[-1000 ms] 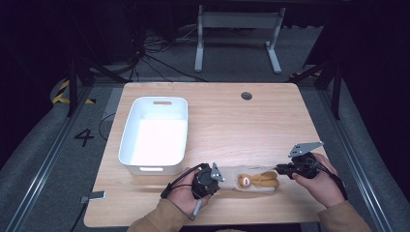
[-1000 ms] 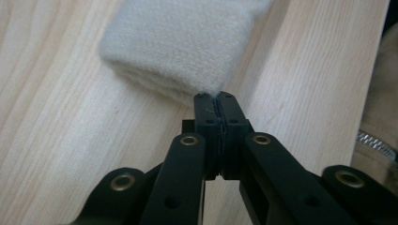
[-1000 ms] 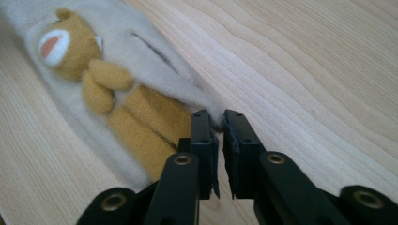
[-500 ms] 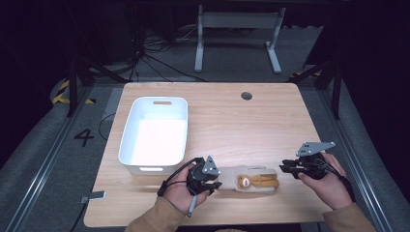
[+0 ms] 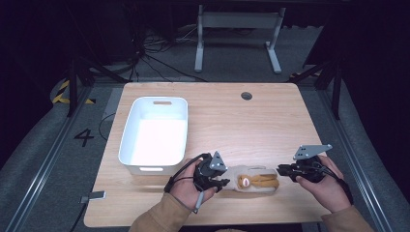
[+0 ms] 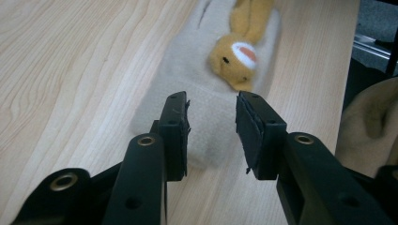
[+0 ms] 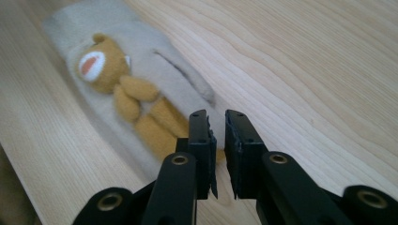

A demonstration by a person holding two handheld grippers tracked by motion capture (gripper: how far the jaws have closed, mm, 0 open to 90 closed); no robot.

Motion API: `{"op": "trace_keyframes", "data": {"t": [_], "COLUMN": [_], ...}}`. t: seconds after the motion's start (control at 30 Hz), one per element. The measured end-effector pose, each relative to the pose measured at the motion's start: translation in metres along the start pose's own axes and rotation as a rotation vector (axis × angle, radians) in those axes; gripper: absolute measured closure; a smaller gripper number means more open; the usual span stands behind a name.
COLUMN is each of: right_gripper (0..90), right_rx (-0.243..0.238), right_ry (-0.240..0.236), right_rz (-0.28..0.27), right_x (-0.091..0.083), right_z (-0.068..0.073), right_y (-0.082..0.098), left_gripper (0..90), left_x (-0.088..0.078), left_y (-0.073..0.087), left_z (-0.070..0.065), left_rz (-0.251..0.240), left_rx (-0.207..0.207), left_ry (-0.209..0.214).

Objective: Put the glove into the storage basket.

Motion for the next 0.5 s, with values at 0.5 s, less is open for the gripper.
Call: {"op": "trace_keyframes", "data": {"t": [0.5], "right_gripper": [67.2], "right_rx": [-0.093], "right_ry": [-0.105], "right_rz": [-0.035], "right_x": [0.022], "right_z": [0.032], "right_y": [-0.012], "left_gripper": [58.2], "left_x": [0.004], "left_y": [0.003], "left_z": [0.003], "left_rz": [-0.03], "left_rx": [-0.01], "left_ry": [0.019]}}
Point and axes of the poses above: each handheld gripper's, and its own axes: x roughly forward along the jaws, y roughly out of its underside, z roughly to its left, the point moved 7 cm from there along x, roughly forward along the jaws, and after that the axes turned 12 degrees about y, right-handed, at the moved point
